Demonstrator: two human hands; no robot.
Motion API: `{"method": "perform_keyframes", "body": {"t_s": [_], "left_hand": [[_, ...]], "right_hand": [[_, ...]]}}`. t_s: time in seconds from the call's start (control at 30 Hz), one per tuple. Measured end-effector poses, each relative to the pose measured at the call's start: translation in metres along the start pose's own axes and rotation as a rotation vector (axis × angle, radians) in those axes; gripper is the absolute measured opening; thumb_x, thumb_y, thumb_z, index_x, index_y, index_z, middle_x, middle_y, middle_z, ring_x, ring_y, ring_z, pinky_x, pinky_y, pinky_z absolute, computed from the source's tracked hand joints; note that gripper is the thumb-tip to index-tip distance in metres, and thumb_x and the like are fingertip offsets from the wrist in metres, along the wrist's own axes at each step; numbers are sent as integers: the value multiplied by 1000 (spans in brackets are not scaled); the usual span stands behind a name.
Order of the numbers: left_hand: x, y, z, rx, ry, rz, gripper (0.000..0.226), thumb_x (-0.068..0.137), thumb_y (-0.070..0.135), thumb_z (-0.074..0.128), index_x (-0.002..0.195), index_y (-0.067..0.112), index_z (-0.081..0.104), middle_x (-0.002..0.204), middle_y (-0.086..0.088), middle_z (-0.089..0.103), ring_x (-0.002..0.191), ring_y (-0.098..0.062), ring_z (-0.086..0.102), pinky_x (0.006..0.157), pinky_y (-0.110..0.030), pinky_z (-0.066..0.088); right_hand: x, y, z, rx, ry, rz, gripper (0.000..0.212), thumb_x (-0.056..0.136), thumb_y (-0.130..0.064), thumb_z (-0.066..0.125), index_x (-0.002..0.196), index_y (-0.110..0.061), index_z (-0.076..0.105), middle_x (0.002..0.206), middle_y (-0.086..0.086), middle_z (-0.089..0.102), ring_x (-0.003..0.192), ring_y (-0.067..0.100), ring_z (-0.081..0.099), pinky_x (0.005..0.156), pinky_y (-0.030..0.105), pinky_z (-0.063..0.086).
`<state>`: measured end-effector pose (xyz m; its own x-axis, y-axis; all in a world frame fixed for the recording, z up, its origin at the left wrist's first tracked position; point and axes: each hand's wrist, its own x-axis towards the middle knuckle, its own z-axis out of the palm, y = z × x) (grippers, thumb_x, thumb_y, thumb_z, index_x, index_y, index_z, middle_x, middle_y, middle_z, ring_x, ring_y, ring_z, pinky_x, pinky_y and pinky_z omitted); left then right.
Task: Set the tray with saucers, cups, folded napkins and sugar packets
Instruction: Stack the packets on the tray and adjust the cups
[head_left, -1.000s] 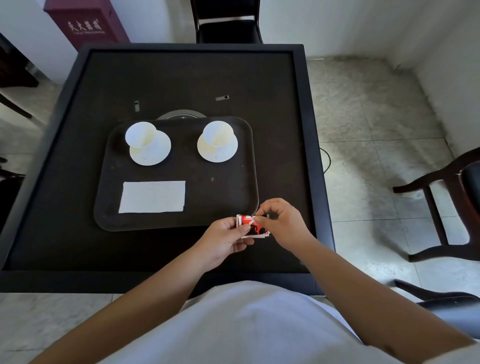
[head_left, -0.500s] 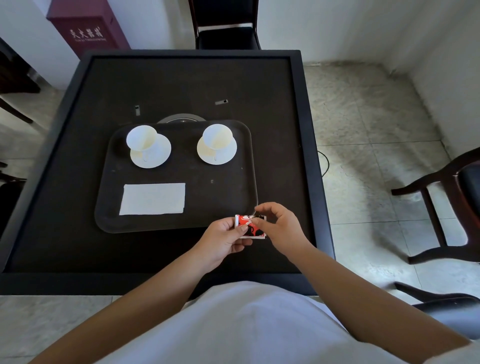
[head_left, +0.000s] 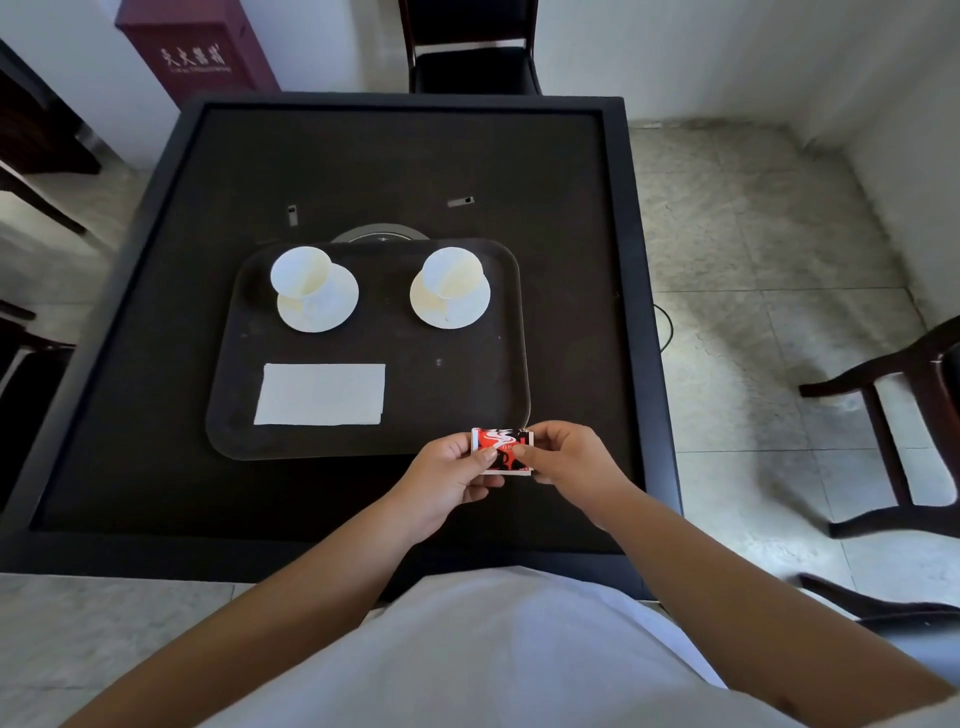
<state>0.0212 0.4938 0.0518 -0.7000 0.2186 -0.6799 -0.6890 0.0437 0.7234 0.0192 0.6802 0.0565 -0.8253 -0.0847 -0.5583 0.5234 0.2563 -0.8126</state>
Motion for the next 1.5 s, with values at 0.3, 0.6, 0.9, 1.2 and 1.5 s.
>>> {"method": "perform_keyframes", "body": {"t_s": [0.3,0.6,0.9,1.2,1.5], "left_hand": [[11,4,-29,62,141,-17,18,93,29,66,111,32,67,106,11,70,104,-12,61,78,-26,50],[40,20,-60,213,238,-27,18,94,29,65,111,30,64,105,10,65,98,-12,60,77,-24,51],[78,27,-79,255,254,-104,20,91,25,69,110,25,64,102,8,65,93,-12,61,69,-25,49],[105,30,-84,603,313,-18,19,90,23,70,109,18,67,98,6,66,89,-10,59,71,-24,46],[110,26,-74,708,382,19,15,88,24,73,89,28,59,82,11,61,72,-3,56,58,-16,36]], "right_hand": [[25,-13,27,-21,-18,67,5,86,-23,74,87,-27,73,80,-11,72,76,9,67,63,21,51],[56,-38,53,-22,84,105,11,82,-22,78,86,-28,70,81,-9,71,75,9,67,58,19,49],[93,-35,67,-97,171,216,9,85,-21,75,87,-27,68,83,-8,70,76,8,67,61,23,52],[121,-27,74,-217,263,259,10,83,-27,76,87,-28,67,79,-10,69,73,7,66,60,23,51],[131,-24,71,-377,270,275,18,85,-26,74,72,-30,61,71,-8,66,64,8,61,51,23,42]]}}
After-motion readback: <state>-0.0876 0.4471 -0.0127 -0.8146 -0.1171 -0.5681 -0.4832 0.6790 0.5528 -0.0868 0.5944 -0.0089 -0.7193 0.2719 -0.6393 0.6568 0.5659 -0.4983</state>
